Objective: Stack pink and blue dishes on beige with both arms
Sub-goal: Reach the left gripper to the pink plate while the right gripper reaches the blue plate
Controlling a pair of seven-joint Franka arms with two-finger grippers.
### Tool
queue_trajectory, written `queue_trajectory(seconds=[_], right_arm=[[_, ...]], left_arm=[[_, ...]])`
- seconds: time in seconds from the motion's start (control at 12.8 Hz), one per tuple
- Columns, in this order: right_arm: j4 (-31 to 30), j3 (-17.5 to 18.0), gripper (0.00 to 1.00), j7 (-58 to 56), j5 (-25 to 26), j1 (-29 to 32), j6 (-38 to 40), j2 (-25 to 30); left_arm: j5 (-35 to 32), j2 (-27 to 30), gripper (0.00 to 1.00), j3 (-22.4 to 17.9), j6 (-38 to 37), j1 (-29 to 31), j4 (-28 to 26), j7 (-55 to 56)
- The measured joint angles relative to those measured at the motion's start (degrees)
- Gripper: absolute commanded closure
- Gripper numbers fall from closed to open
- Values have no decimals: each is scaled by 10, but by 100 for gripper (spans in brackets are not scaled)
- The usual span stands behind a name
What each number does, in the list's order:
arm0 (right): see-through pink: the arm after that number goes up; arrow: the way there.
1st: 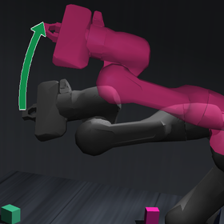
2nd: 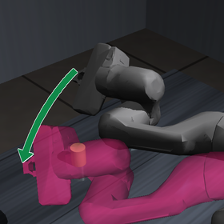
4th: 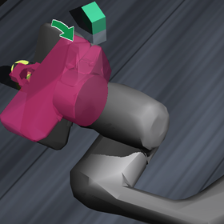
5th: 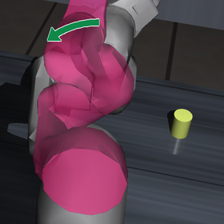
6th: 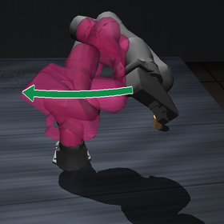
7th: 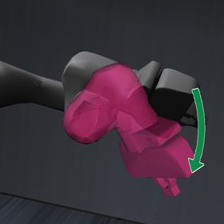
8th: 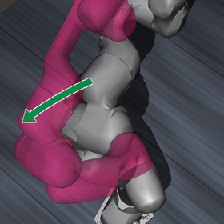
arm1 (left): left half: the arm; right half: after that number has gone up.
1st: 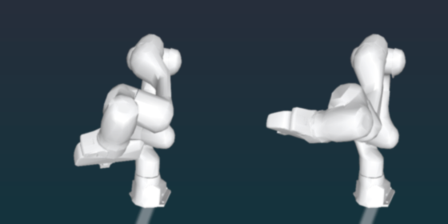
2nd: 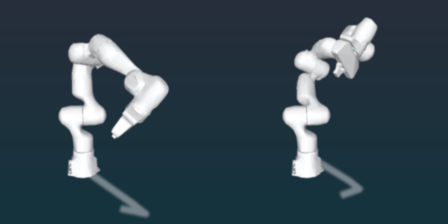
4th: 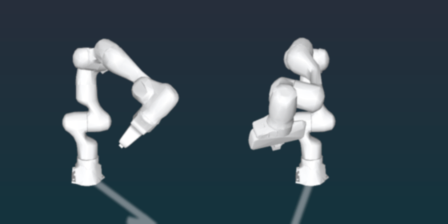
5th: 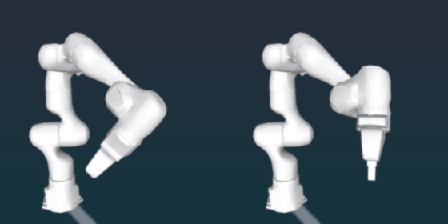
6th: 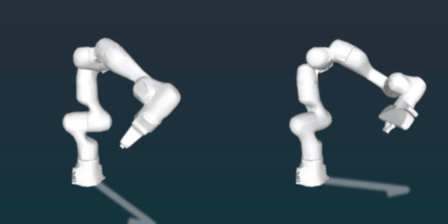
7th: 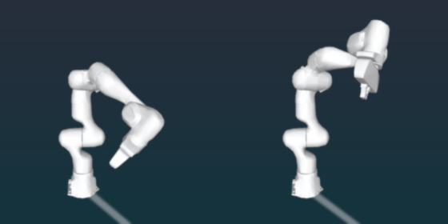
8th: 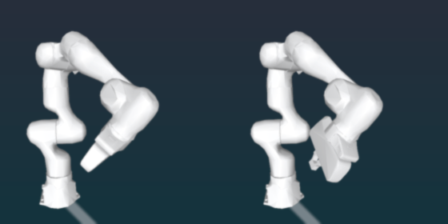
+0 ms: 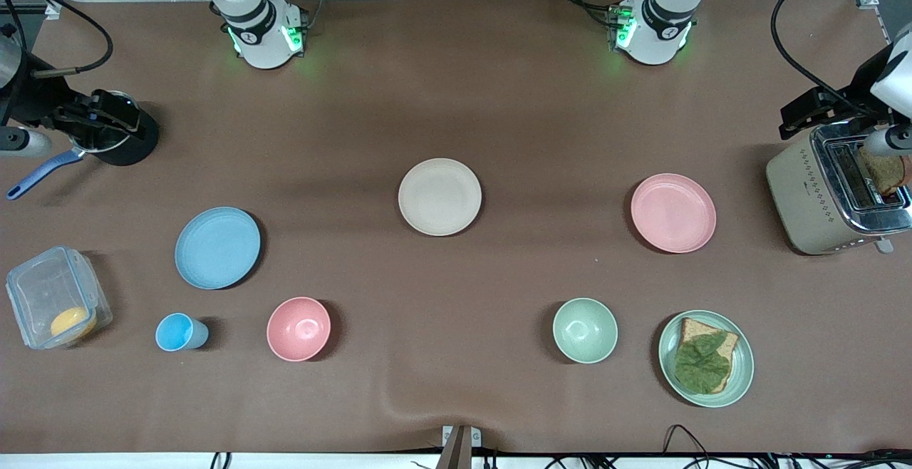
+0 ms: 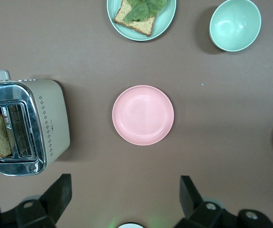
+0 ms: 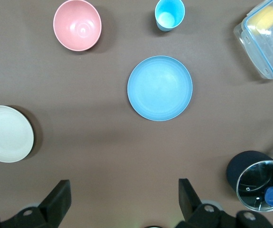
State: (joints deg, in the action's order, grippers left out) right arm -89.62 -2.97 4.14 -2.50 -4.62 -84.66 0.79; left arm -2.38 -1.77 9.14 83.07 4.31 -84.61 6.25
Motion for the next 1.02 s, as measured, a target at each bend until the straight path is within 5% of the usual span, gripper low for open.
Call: queue_trajectory(seconds=[0.62,1.02], right_arm=[[-4,-3,0,-4,0,1,-3,-14],[-17,-13,0,-9,3,53,-96,-169]], left_arm=[[0,-17,0,-3,7,3,-35,1],[-6,-48,0,-6,214,25,-204,1]])
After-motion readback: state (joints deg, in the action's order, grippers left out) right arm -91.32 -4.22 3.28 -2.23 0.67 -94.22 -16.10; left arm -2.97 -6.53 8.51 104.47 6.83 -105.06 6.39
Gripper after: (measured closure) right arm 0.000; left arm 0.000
